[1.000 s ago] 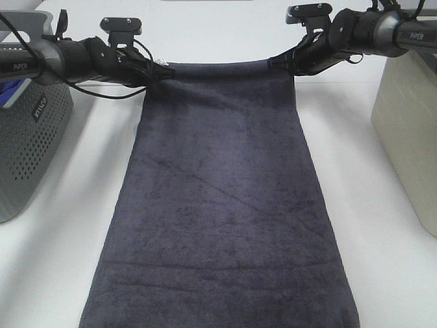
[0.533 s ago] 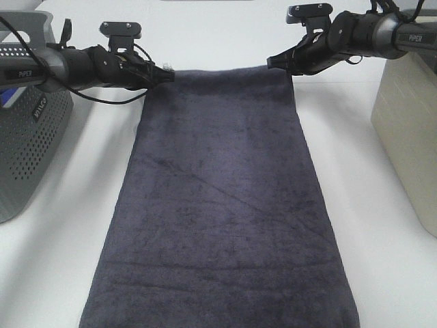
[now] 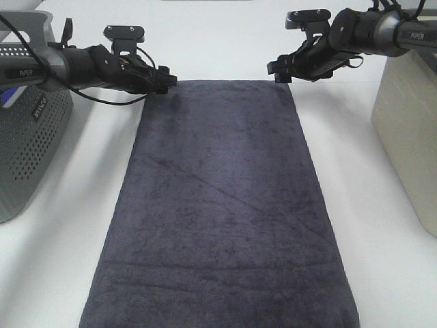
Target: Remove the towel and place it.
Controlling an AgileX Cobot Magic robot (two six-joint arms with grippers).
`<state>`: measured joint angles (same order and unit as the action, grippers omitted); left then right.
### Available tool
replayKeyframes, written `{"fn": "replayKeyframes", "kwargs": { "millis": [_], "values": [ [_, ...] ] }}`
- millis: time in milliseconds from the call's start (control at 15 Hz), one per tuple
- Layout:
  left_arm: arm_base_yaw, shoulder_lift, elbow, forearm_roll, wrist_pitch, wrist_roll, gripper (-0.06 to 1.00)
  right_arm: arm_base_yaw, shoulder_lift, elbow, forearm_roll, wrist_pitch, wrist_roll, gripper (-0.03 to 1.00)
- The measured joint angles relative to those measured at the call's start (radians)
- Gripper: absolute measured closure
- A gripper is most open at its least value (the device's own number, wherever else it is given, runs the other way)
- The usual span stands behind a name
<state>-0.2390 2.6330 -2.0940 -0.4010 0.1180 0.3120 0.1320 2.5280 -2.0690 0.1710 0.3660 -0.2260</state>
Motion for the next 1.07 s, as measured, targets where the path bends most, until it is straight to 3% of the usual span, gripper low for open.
{"fn": "replayKeyframes", "kwargs": {
  "millis": [200, 467, 667, 867, 933, 1067],
  "values": [
    [0.000, -0.117, -0.008, 0.016, 0.287, 0.000, 0.21, 0.000, -0.108, 0.000, -0.001, 0.172, 0.033, 0.27],
    [0.000, -0.343, -0.076, 0.113, 0.703, -0.076, 0.21, 0.000, -0.327, 0.000, -0.026, 0.521, 0.080, 0.19],
    [0.000, -0.500, -0.092, 0.221, 0.895, -0.165, 0.20, 0.000, -0.512, 0.000, -0.090, 0.783, 0.139, 0.19],
    [0.027, -0.624, -0.092, 0.455, 1.026, -0.312, 0.20, 0.001, -0.657, 0.000, -0.246, 0.847, 0.264, 0.19],
    [0.063, -0.650, -0.092, 0.506, 1.067, -0.345, 0.20, 0.000, -0.693, 0.000, -0.288, 0.850, 0.293, 0.19],
    [0.155, -0.695, -0.092, 0.532, 1.092, -0.353, 0.20, -0.001, -0.754, 0.000, -0.300, 0.851, 0.315, 0.19]
  ]
}}
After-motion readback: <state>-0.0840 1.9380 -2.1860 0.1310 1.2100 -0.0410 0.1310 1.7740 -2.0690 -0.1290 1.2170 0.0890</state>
